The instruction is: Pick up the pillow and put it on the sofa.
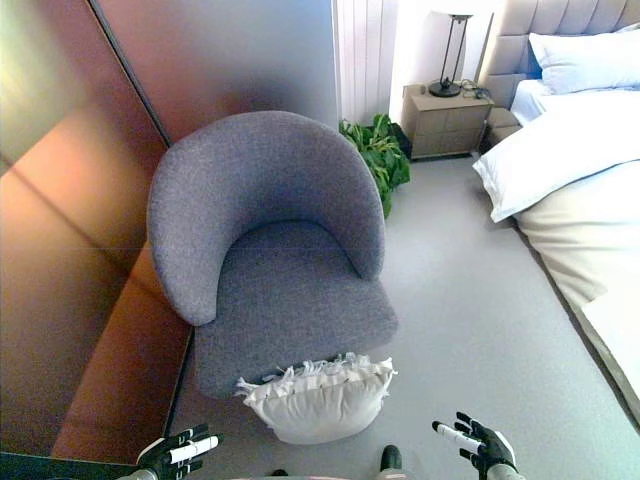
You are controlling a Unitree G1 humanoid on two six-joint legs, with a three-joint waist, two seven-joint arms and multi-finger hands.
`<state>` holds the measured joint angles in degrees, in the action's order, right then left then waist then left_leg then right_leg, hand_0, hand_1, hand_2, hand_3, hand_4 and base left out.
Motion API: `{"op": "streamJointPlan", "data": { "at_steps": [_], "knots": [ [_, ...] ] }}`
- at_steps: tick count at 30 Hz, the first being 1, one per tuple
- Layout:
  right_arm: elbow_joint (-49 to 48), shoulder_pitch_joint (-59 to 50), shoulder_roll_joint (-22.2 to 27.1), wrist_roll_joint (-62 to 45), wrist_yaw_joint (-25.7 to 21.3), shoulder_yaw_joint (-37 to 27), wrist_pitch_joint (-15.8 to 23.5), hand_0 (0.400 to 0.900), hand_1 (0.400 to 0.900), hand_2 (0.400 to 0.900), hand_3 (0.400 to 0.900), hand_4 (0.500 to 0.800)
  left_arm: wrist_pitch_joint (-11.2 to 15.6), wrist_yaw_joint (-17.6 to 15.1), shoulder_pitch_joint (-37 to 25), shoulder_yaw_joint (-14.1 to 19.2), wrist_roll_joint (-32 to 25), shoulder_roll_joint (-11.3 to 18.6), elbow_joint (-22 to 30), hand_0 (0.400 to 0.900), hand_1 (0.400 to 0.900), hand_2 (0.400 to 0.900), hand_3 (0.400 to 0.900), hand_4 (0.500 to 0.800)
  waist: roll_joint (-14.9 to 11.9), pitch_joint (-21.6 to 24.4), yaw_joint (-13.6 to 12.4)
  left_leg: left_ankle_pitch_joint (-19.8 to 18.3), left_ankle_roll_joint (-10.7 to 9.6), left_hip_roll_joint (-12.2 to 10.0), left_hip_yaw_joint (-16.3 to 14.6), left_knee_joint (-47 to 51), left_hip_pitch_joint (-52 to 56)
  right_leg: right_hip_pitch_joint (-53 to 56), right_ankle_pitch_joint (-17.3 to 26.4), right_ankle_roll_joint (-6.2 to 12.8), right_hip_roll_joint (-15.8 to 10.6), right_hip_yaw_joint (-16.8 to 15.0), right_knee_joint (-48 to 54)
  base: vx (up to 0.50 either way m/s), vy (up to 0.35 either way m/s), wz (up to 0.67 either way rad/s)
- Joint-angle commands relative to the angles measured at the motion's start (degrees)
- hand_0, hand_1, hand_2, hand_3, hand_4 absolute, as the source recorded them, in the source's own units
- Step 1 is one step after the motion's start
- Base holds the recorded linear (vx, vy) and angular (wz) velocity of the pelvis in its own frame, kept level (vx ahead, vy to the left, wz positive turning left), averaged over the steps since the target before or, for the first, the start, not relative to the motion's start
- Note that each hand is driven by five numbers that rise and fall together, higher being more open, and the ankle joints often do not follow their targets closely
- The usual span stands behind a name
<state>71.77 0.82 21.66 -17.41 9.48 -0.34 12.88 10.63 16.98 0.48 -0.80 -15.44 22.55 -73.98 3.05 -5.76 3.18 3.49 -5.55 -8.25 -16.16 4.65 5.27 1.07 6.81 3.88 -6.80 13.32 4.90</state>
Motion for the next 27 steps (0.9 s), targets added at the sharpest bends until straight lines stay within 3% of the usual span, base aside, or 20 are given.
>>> {"op": "streamJointPlan", "data": {
  "at_steps": [1,27],
  "knots": [
    [0.21,-4.34,0.94,-1.6,-0.35,-0.28,3.14,0.9,0.9,0.9,0.9,0.8,0.32,-1.36,-2.18,0.34,1.86,3.47,-2.11,0.9,0.9,0.9,0.9,0.8,-1.17,0.17,1.33,-1.53,-1.29,-2.5,-0.2,-2.68,-1.68,0.89,-6.24,4.03,-4.49,1.44,-4.1,0.0,0.0,0.0],
    [1.26,-3.86,1.75,-0.56,-0.64,-0.05,3.05,0.9,0.9,0.9,0.9,0.8,0.89,-1.77,-1.14,0.6,0.69,2.68,-2.09,0.9,0.9,0.9,0.9,0.8,-0.11,-0.59,1.41,-2.23,-0.51,-2.39,1.51,-3.43,-1.89,1.0,-9.57,2.54,-3.2,0.5,-7.2,0.04,0.01,0.03]
  ]
}}
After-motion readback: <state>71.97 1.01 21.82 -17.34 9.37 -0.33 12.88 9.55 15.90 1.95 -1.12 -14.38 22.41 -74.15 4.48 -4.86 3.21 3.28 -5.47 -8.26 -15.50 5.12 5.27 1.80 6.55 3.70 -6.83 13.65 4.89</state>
